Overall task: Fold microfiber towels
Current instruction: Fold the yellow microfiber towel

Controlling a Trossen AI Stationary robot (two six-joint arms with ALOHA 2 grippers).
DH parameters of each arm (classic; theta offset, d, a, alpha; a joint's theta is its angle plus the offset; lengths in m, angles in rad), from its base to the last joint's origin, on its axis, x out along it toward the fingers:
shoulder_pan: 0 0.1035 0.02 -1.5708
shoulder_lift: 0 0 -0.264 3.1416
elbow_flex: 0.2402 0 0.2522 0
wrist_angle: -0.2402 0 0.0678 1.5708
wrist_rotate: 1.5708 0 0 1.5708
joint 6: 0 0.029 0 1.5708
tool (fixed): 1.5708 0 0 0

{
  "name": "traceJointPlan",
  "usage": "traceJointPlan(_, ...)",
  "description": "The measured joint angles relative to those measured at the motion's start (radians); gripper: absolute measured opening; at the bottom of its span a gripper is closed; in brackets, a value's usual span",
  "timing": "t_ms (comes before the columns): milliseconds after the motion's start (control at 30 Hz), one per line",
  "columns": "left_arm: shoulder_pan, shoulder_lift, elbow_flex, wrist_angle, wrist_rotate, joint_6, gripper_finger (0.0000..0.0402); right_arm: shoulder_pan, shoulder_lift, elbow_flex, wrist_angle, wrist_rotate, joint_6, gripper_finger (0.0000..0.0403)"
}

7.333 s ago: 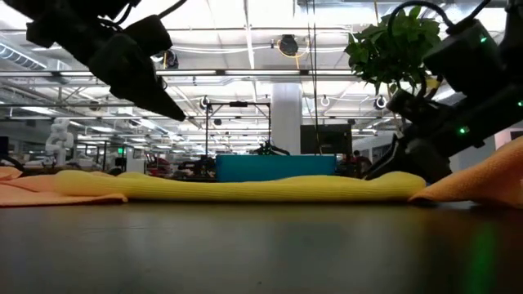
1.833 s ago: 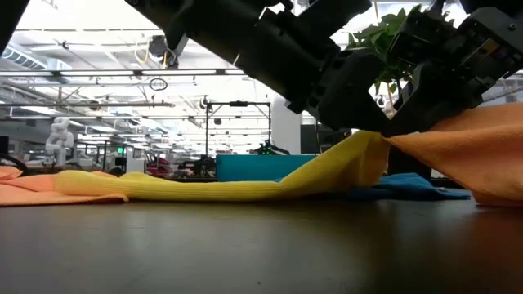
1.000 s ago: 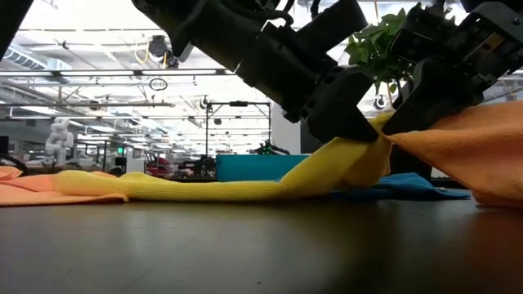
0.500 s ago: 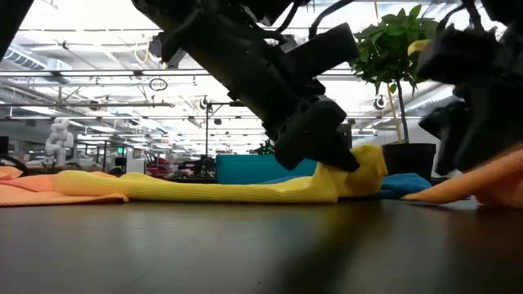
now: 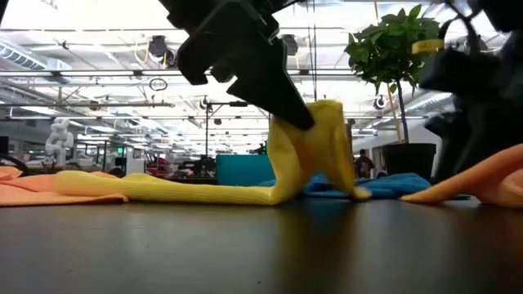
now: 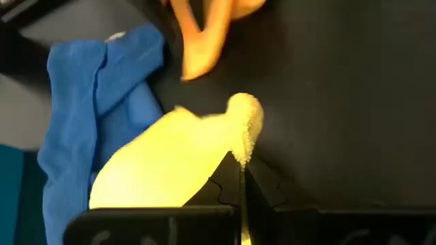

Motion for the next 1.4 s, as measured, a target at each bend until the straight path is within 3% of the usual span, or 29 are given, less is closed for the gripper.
traceJointPlan(300,0.011,-0.001,0.000,-0.021,-0.004,-0.075,0.0000,-0.013,0.025,0.000,0.301,0.070,-0.283,0.0149)
traceJointPlan(533,0.041,-0.001,0.000,0.035,-0.013,-0.086,0.0000,-0.032,0.174,-0.001,0.501,0.115,-0.400,0.0168)
traceJointPlan(767,0.075,-0.001,0.000,0.057,-0.013,-0.112,0.0001,-0.054,0.284,0.000,0.611,0.214,-0.389,0.0190)
traceJointPlan(1000,0.098,-0.001,0.000,0.088,-0.013,-0.113,0.0001,-0.068,0.384,0.000,0.754,0.173,-0.376,0.0195)
traceJointPlan(1400,0.113,-0.014,0.000,0.098,-0.027,-0.114,0.0002,-0.073,0.478,0.011,0.813,0.156,-0.323,0.0195)
